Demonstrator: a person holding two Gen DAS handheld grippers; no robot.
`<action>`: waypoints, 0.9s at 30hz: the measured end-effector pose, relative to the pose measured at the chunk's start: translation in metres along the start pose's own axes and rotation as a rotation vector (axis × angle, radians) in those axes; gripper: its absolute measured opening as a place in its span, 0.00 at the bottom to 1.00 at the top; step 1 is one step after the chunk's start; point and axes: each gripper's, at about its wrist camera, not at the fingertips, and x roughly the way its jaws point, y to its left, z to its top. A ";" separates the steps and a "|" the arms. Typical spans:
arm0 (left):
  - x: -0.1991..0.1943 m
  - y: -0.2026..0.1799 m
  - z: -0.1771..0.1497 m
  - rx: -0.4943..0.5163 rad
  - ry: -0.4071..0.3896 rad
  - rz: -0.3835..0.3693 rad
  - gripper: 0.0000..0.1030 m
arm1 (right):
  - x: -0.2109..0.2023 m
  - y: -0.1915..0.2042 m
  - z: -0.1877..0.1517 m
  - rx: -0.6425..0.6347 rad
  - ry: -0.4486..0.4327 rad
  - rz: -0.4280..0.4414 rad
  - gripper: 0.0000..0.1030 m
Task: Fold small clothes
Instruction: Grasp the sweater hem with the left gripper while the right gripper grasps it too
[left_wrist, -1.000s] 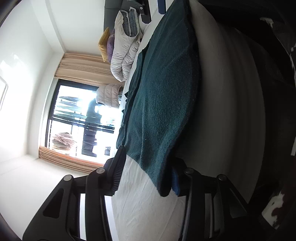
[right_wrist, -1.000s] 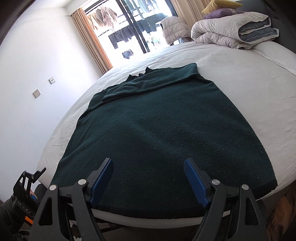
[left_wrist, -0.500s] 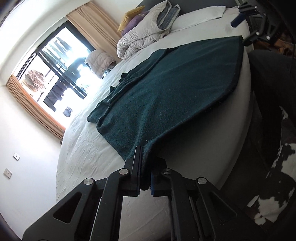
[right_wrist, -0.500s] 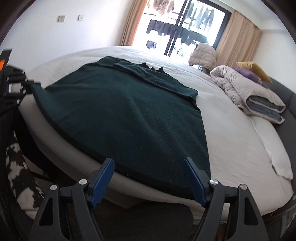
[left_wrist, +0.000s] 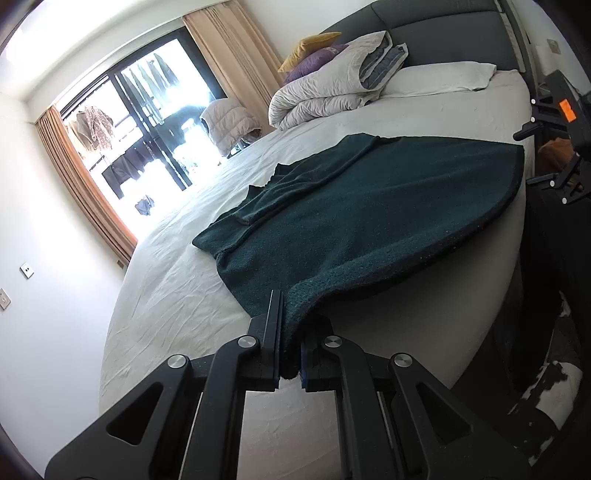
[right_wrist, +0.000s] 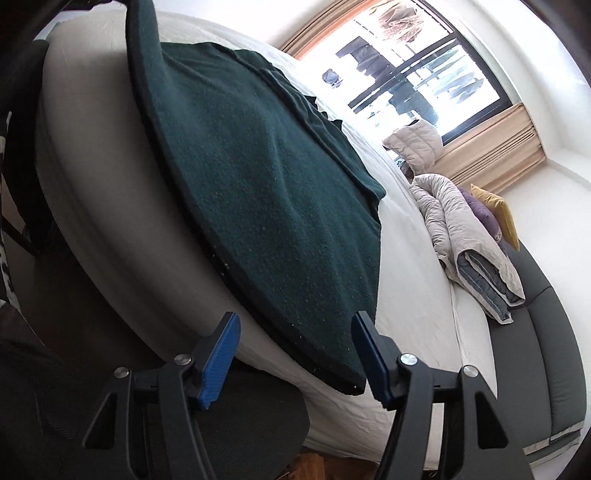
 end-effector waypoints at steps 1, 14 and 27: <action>-0.001 0.001 0.001 -0.005 -0.003 0.000 0.06 | 0.003 0.001 -0.001 -0.011 0.008 -0.006 0.61; -0.013 0.008 0.014 -0.024 -0.030 0.006 0.06 | 0.028 -0.003 -0.014 -0.114 0.042 -0.112 0.42; -0.011 -0.004 -0.013 0.016 0.018 -0.003 0.06 | 0.042 -0.025 -0.024 -0.037 0.075 -0.053 0.06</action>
